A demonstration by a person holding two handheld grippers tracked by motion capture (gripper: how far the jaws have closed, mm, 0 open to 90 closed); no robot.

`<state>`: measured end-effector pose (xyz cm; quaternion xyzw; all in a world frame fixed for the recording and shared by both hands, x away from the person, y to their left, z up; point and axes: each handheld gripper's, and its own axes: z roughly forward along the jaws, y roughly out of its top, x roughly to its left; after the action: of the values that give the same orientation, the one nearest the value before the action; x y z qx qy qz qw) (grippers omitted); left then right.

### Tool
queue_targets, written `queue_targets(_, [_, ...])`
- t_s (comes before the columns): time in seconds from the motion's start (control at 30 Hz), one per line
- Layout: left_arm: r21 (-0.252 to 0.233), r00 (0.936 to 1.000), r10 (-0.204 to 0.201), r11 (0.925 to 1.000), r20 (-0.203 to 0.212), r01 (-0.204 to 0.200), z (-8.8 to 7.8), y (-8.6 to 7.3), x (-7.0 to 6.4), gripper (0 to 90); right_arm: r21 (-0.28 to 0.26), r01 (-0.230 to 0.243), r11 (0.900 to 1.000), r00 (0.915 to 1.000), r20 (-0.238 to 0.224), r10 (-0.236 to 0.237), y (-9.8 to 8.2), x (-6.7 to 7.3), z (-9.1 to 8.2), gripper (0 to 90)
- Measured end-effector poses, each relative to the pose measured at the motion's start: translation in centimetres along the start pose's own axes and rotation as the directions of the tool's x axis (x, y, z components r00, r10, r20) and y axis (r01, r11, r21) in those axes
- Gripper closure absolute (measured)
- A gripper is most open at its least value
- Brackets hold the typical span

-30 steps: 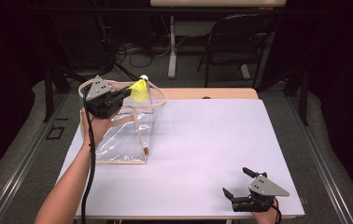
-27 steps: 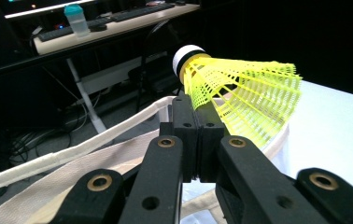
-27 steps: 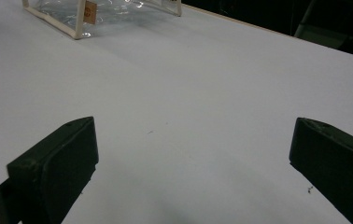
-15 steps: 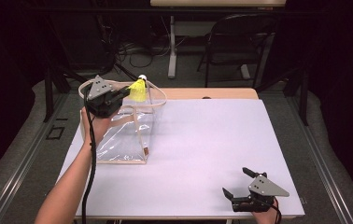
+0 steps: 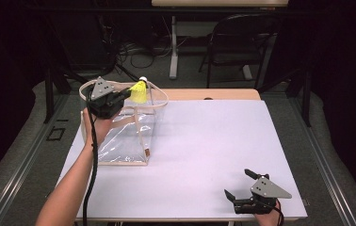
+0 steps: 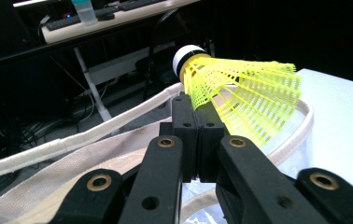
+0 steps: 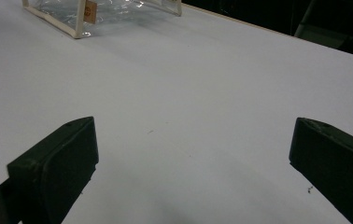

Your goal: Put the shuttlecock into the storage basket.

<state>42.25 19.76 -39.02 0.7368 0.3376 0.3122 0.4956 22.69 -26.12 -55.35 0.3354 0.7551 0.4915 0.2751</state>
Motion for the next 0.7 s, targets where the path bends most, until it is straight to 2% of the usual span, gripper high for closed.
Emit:
queue_targets(0.17, [0.010,1.0000,-0.009,0.9999,-0.005,0.009,0.27,-0.27,0.16,89.6,-0.002,-0.001,1.000,1.0000,0.000,0.001,-0.01,-0.02,0.00,0.8])
queue_targets(0.7, [0.032,0.9996,0.001,0.9995,-0.027,0.000,0.75,-0.65,0.16,89.4,0.000,0.000,1.000,1.0000,0.001,0.000,0.00,0.00,-0.02,0.9])
